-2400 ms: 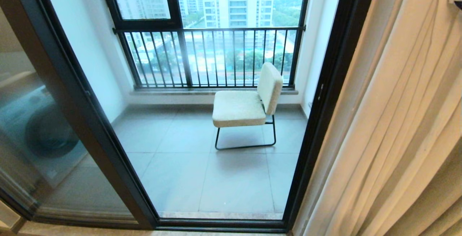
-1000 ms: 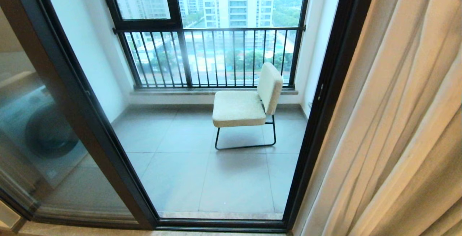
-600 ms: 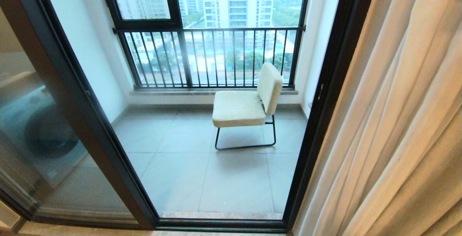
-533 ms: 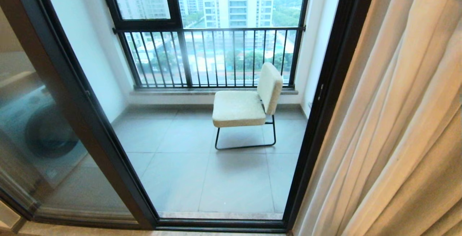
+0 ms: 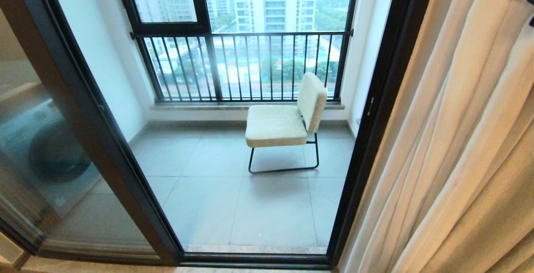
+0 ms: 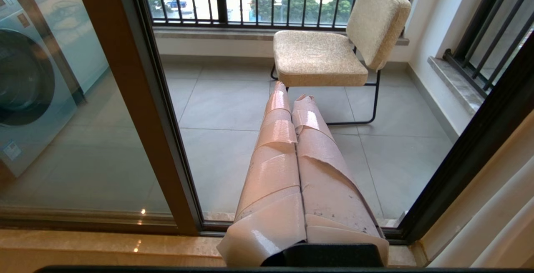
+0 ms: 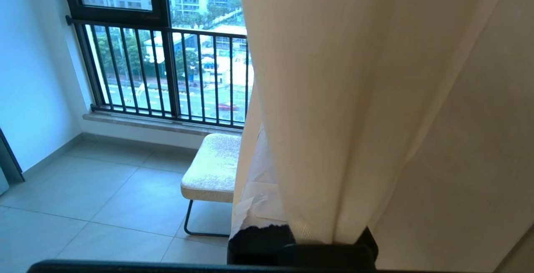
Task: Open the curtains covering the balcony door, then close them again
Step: Close the inner curtains on both sides
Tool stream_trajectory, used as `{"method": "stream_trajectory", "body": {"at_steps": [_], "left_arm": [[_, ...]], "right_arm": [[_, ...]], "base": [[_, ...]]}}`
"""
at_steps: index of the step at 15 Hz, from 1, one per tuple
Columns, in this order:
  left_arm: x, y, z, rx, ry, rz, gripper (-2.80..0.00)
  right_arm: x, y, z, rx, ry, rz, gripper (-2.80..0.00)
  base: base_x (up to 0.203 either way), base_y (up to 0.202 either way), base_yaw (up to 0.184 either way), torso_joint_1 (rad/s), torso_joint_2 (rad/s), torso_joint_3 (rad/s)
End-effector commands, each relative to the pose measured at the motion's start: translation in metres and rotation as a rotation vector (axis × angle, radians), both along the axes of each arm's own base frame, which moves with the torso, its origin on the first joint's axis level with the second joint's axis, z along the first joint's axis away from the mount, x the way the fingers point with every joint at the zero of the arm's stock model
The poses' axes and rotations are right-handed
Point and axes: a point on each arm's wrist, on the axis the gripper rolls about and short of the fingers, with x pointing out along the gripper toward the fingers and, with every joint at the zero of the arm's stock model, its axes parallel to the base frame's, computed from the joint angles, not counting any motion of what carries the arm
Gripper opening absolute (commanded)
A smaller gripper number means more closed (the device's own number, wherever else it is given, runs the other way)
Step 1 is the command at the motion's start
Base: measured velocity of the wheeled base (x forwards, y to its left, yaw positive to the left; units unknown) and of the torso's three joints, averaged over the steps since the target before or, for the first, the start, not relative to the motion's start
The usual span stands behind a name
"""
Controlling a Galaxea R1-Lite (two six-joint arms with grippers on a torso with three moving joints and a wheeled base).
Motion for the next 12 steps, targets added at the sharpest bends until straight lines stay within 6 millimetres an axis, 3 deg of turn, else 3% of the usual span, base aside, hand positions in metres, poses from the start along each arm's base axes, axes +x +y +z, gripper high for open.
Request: {"method": "stream_trajectory", "body": {"at_steps": [1, 12], "left_arm": [[0.0, 0.0, 0.0, 0.0, -0.001, 0.001, -2.8], [0.0, 0.0, 0.0, 0.0, -0.001, 0.001, -2.8]], "right_arm": [[-0.0008, -0.0003, 0.0004, -0.002, -0.002, 0.0, -2.8], [-0.0046, -0.0006, 0.0005, -0.001, -0.002, -0.005, -2.8]], "base": [[0.0, 0.0, 0.0, 0.0, 0.0, 0.0], [0.0, 0.0, 0.0, 0.0, 0.0, 0.0]]}}
